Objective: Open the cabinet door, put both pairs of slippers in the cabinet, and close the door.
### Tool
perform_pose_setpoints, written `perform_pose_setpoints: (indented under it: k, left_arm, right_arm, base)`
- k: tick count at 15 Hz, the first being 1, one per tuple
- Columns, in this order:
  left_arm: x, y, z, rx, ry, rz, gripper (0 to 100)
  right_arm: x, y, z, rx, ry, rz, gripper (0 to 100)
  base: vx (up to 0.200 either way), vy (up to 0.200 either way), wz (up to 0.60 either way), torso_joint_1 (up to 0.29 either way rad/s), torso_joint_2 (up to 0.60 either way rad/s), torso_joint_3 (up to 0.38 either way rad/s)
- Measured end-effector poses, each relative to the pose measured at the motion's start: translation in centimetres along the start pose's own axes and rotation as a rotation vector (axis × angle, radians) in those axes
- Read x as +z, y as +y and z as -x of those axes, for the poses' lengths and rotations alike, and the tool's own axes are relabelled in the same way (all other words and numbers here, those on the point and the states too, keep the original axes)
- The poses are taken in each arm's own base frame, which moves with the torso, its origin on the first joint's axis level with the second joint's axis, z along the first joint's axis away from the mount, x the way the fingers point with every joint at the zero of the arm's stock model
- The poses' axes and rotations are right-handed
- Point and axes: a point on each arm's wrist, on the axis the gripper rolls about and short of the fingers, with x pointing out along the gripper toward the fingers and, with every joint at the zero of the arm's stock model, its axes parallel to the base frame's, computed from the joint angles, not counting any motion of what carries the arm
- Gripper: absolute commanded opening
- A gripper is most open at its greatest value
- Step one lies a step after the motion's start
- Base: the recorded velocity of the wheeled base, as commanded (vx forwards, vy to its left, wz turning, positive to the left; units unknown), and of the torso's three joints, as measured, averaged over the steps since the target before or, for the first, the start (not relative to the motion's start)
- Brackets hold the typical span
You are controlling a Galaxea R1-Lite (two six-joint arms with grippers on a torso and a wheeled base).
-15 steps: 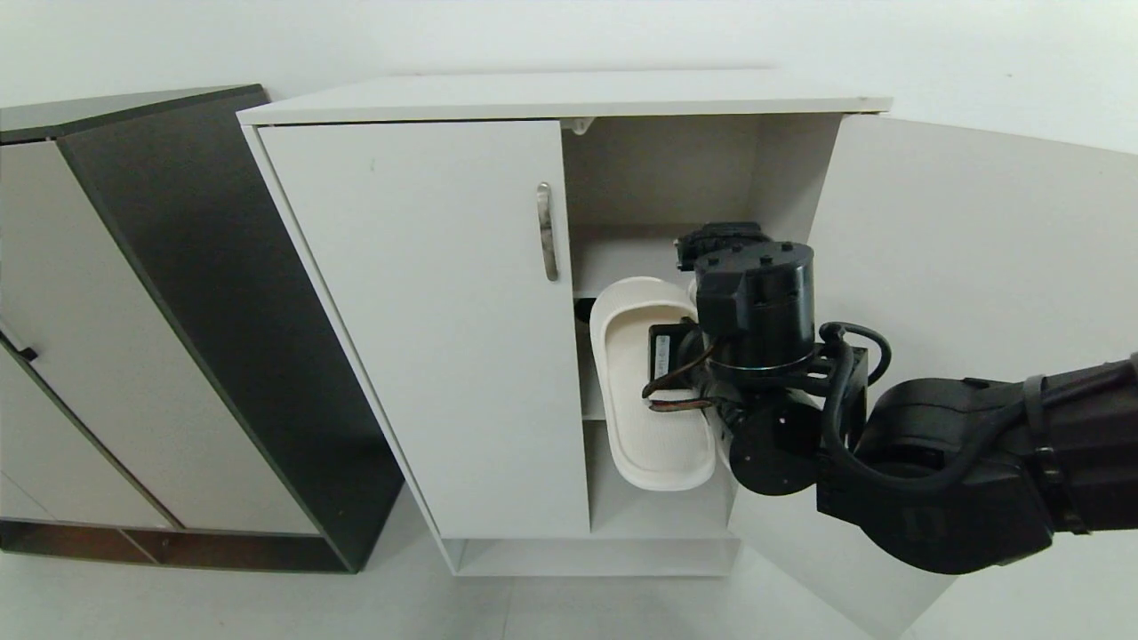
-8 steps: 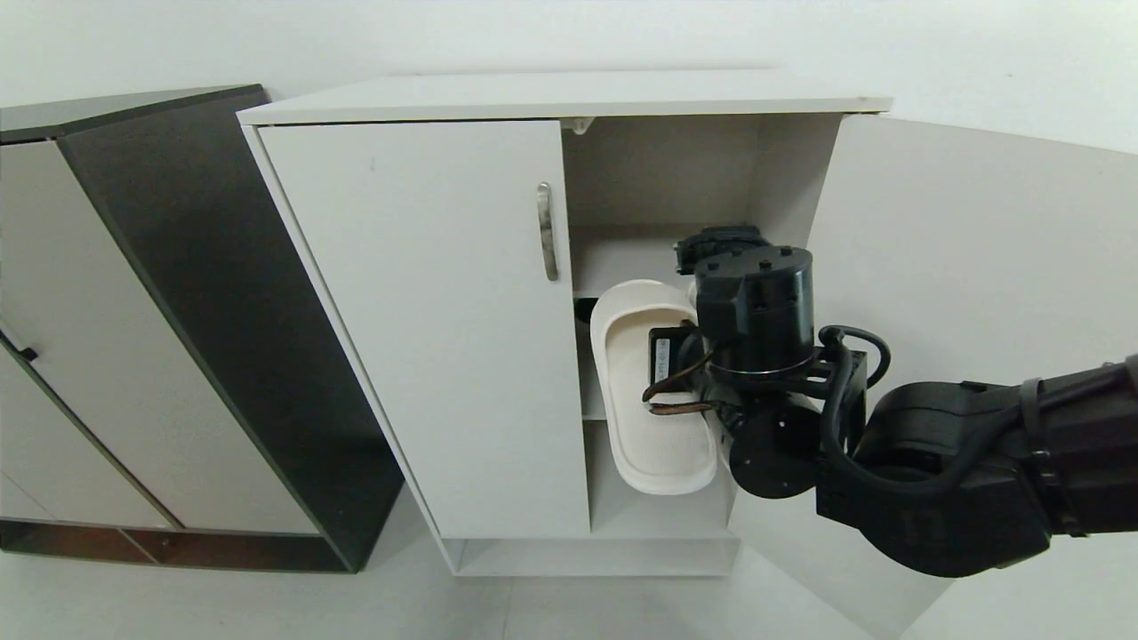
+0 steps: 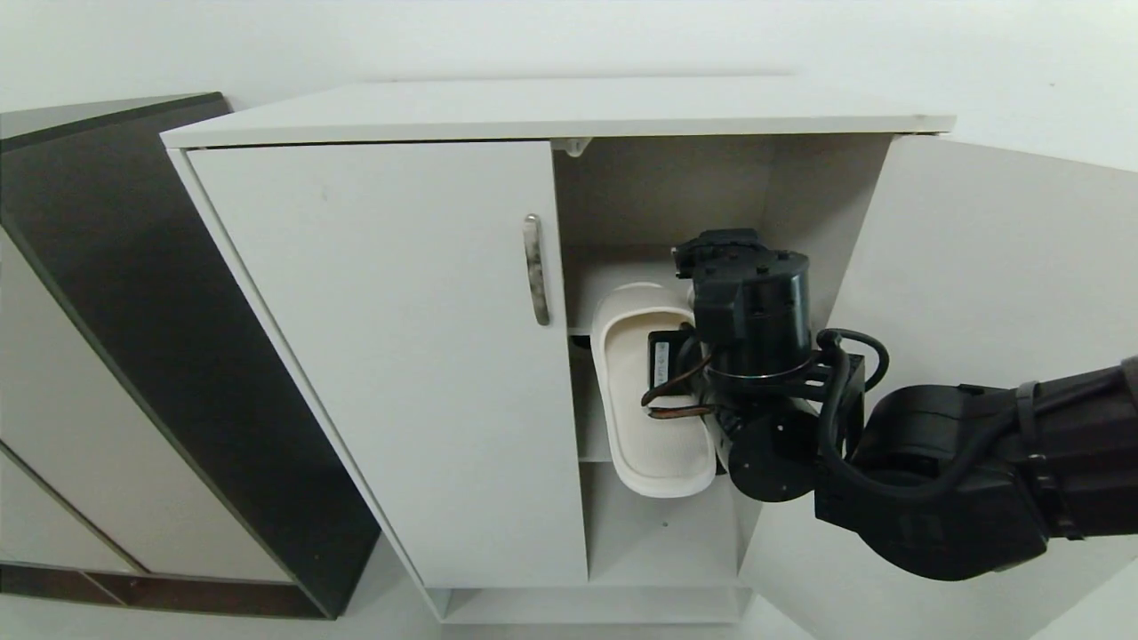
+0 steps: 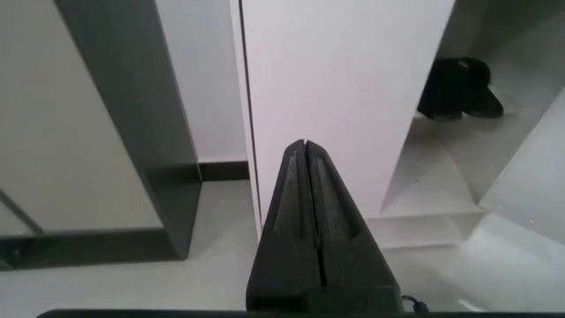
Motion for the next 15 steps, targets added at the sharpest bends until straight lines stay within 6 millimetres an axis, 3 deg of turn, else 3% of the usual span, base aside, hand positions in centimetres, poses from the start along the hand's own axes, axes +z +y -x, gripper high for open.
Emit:
perform_pose_setpoints:
  k: [5, 10, 15]
  left_arm:
    - [0.0, 0.0, 0.0, 0.001, 0.000, 0.000, 0]
    - [0.0, 0.0, 0.0, 0.000, -0.001, 0.000, 0]
    - [0.0, 0.0, 0.0, 0.000, -0.001, 0.000, 0]
  right_arm:
    - [-0.2, -0.3, -0.3, -0.011, 0.006, 0.003, 0]
    - [-1.0, -0.4, -1.5, -0.029, 0.011, 0.005, 0]
    - [-0.5, -0.8, -3.9, -0.066, -0.006, -0.012, 0]
  base:
    - [0.200, 0.000, 0.00, 0.002, 0.00, 0.000]
    - [0.000, 0.000, 0.00, 0.000, 0.00, 0.000]
    - [0.000, 0.000, 0.00, 0.000, 0.00, 0.000]
